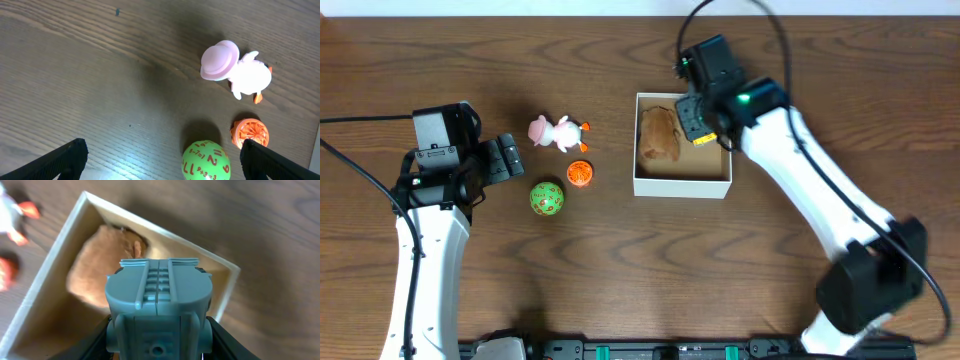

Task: Pack container
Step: 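Carry truck with right gripper and place it in box beside bear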

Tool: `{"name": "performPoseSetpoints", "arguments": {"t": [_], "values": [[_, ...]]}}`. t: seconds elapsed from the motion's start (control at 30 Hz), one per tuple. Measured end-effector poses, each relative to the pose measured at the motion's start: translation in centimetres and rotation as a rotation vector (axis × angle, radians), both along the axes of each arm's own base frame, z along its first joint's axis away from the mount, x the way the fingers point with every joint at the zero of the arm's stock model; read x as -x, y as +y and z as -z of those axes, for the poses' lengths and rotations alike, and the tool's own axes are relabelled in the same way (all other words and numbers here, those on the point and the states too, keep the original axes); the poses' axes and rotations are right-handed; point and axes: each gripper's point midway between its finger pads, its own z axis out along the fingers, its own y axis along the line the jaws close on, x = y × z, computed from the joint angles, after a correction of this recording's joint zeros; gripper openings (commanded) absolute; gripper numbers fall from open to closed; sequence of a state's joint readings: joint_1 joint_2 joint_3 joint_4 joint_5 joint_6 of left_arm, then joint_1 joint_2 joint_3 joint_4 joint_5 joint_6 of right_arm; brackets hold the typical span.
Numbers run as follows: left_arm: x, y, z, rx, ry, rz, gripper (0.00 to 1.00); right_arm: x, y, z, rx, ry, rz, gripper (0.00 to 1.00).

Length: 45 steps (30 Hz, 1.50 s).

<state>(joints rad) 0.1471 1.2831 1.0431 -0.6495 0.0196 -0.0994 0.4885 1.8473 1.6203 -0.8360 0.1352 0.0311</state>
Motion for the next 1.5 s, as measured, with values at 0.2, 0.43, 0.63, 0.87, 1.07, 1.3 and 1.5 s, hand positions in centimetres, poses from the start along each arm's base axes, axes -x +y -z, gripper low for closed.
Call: {"name": "performPoseSetpoints", "arguments": {"t": [0.2,0.43,0.63,0.87,1.07,1.3,1.5], "values": [[0.0,0.0,0.0,0.0,0.0,0.0,0.98,-1.0,0.2,4.6,0.215,0.034,-0.359,0.01],[0.0,0.0,0.0,0.0,0.0,0.0,0.98,-1.9,-0.8,6.7,0.361,0.025,-0.719,0.02],[0.0,0.0,0.0,0.0,0.0,0.0,0.98,-2.0,-0.8,7.2,0.307,0.003,-0.895,0.18],[0.0,0.0,0.0,0.0,0.0,0.0,0.98,-1.9,-0.7,9.4,0.263,0.033,-0.953,0.29],[0.0,0.0,0.0,0.0,0.0,0.0,0.98,-1.9,-0.7,10.2,0.255,0.05,-0.934,0.54],[0.0,0.0,0.0,0.0,0.0,0.0,0.98,-2.0,-0.7,9.9,0.273,0.064,-0.845,0.99],[0.0,0.0,0.0,0.0,0.0,0.0,0.98,-2.0,0.3,5.2,0.253,-0.023,-0.746,0.99]]}}
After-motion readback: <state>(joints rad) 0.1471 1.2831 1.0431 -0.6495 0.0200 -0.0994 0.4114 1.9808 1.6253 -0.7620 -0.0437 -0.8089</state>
